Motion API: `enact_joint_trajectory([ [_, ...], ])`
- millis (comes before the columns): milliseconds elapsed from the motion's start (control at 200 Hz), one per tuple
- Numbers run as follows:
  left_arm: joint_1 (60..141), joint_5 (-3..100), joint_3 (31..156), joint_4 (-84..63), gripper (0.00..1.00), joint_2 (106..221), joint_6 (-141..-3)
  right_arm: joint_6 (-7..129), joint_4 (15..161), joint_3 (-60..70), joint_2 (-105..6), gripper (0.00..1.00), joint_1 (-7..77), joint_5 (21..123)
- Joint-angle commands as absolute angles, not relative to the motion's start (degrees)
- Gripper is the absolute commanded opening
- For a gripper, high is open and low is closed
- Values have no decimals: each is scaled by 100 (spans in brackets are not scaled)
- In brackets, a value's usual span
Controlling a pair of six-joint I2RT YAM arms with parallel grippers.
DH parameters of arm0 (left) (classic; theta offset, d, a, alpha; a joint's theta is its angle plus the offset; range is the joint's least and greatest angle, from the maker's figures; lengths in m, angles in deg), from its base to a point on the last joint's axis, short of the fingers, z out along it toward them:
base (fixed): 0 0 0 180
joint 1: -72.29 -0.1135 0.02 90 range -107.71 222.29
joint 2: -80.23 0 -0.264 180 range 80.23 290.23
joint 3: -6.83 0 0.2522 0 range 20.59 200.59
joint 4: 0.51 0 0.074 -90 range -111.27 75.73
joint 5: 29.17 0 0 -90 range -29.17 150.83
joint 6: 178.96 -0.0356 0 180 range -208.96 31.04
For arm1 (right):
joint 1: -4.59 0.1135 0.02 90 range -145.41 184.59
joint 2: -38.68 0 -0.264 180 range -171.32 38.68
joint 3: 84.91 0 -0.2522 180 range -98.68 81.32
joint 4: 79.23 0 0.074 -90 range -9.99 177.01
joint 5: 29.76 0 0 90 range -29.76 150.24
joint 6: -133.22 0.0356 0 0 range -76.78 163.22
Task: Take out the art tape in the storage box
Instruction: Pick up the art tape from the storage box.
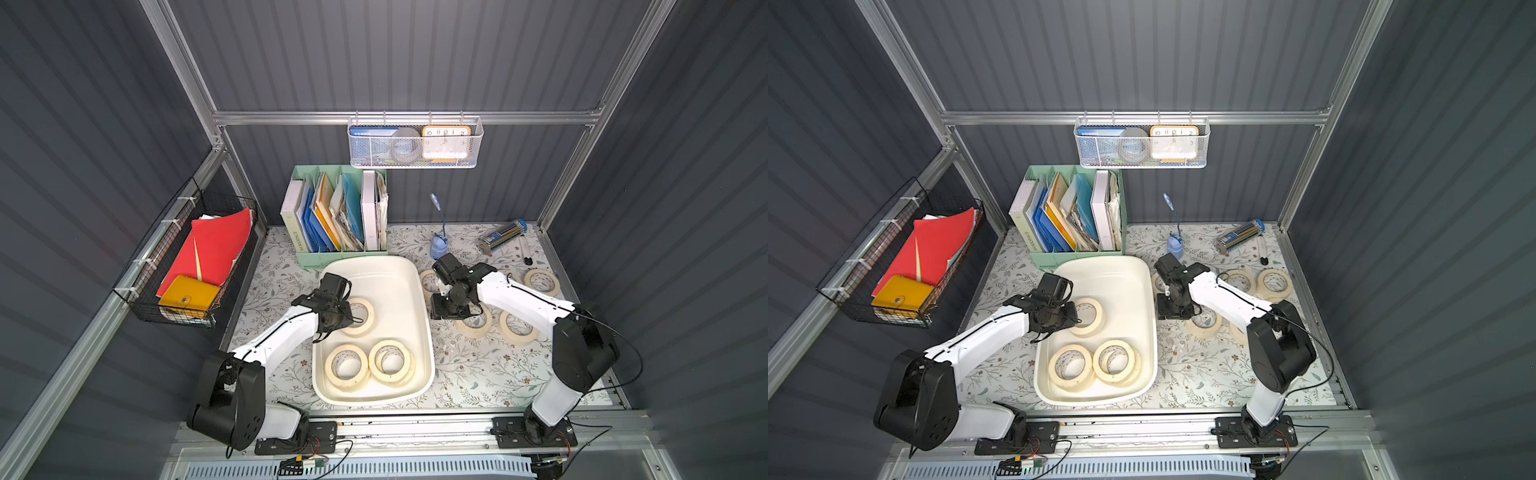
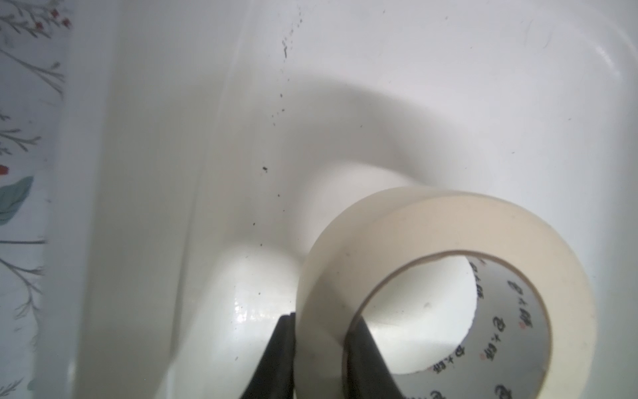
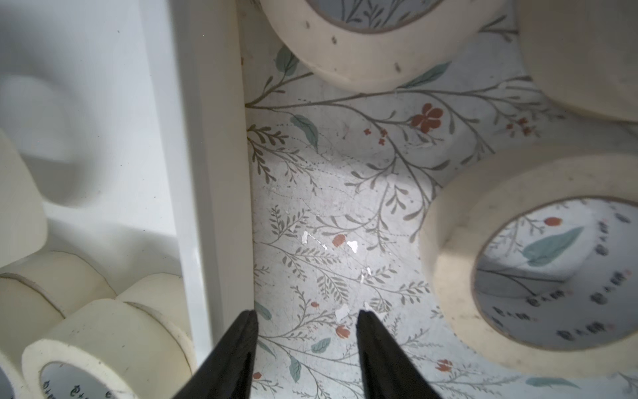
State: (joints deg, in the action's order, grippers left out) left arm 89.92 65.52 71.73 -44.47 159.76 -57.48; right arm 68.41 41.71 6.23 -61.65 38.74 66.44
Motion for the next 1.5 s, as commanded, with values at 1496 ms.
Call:
enact_joint_trajectory([
  [1496,9848,6437,8745,-4872,26,16014,-6330,7004,3723,-2577,-7638,35,5048,6691],
])
